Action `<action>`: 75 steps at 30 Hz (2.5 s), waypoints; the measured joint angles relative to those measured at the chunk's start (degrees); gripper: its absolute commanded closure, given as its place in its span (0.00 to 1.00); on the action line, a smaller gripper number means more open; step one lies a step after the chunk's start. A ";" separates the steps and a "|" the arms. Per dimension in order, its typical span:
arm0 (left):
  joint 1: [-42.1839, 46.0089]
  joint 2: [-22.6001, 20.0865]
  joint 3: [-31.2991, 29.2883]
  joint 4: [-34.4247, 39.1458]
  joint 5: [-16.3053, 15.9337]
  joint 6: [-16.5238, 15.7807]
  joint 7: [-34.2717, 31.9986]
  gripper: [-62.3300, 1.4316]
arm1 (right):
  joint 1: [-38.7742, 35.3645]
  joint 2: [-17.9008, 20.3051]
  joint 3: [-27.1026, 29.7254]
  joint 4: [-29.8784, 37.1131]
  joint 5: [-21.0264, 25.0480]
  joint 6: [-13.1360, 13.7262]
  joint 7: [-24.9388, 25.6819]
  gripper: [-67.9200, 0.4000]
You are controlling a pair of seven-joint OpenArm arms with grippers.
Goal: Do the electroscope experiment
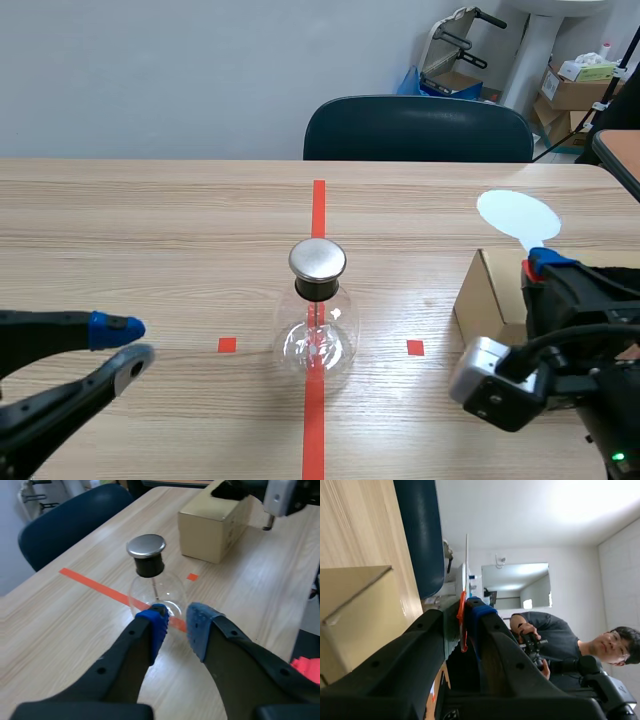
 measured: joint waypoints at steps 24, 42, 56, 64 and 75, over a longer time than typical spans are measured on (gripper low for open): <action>-25.62 20.35 12.57 -32.94 14.01 0.07 -1.27 0.91 | 10.95 -3.08 -14.62 -1.62 -15.15 8.96 -18.58 0.98; -32.79 23.87 18.69 -42.18 18.67 3.89 -3.34 0.91 | 11.02 -3.96 -15.98 -3.58 -15.32 8.83 -18.58 0.98; -34.42 24.00 18.64 -44.59 18.95 3.89 -4.00 0.91 | 11.02 -3.96 -15.98 -3.58 -15.32 8.83 -18.80 0.98; -34.42 24.02 18.64 -44.59 18.95 3.87 -4.00 0.91 | 11.02 -3.96 -15.98 -3.58 -15.32 8.83 -18.80 0.98; -34.42 24.30 18.64 -44.59 18.95 3.87 -4.00 0.91 | 11.02 -3.96 -15.98 -3.58 -15.32 8.83 -18.80 0.98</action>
